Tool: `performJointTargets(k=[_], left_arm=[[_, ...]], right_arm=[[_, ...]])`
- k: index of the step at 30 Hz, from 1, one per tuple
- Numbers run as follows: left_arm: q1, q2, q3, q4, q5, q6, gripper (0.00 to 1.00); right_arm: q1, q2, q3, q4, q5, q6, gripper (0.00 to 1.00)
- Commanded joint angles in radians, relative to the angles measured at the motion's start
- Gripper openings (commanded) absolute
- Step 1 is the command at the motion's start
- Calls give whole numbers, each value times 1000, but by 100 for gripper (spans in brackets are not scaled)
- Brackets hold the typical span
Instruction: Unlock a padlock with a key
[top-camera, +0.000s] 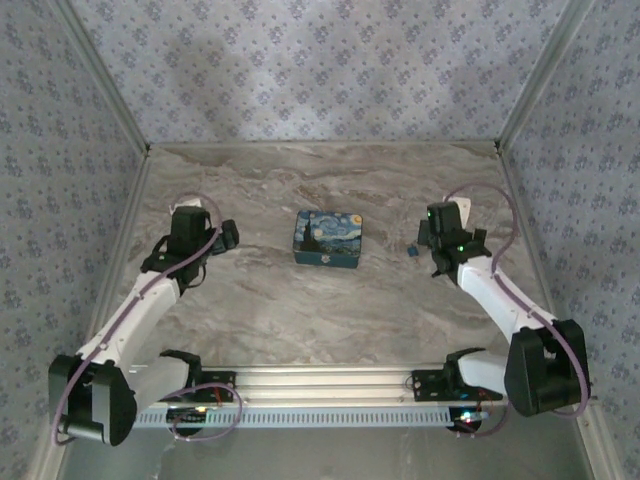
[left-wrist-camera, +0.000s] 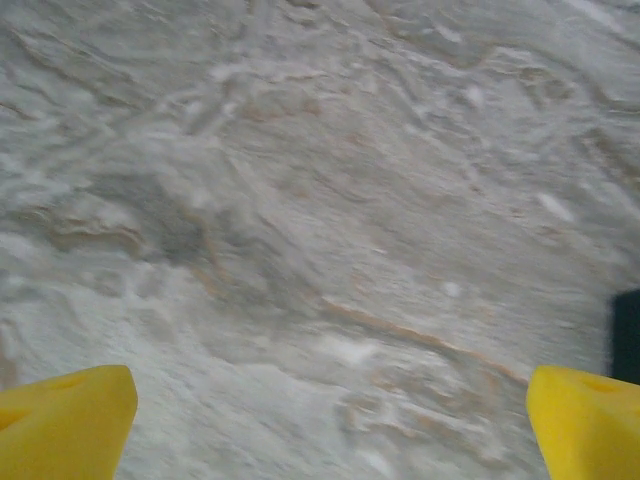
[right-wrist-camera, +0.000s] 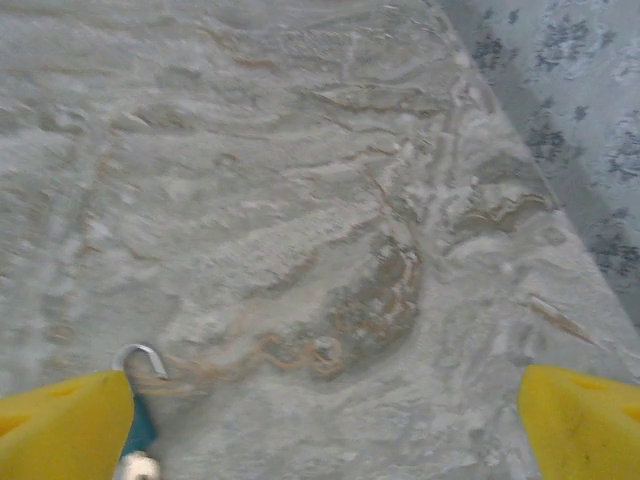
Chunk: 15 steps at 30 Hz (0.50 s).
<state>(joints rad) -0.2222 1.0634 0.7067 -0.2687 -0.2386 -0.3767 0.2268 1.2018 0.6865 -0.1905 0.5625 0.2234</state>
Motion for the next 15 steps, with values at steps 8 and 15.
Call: performJointTargets(k=[8,15], left_arm=[[183,110,-174,387,-74,195,100],[220,241,-256,680,-25,226,100]], right_arm=[[-49,57,-217,542,74,-119,100],[-59,153,-317,883,-46,-221,100]])
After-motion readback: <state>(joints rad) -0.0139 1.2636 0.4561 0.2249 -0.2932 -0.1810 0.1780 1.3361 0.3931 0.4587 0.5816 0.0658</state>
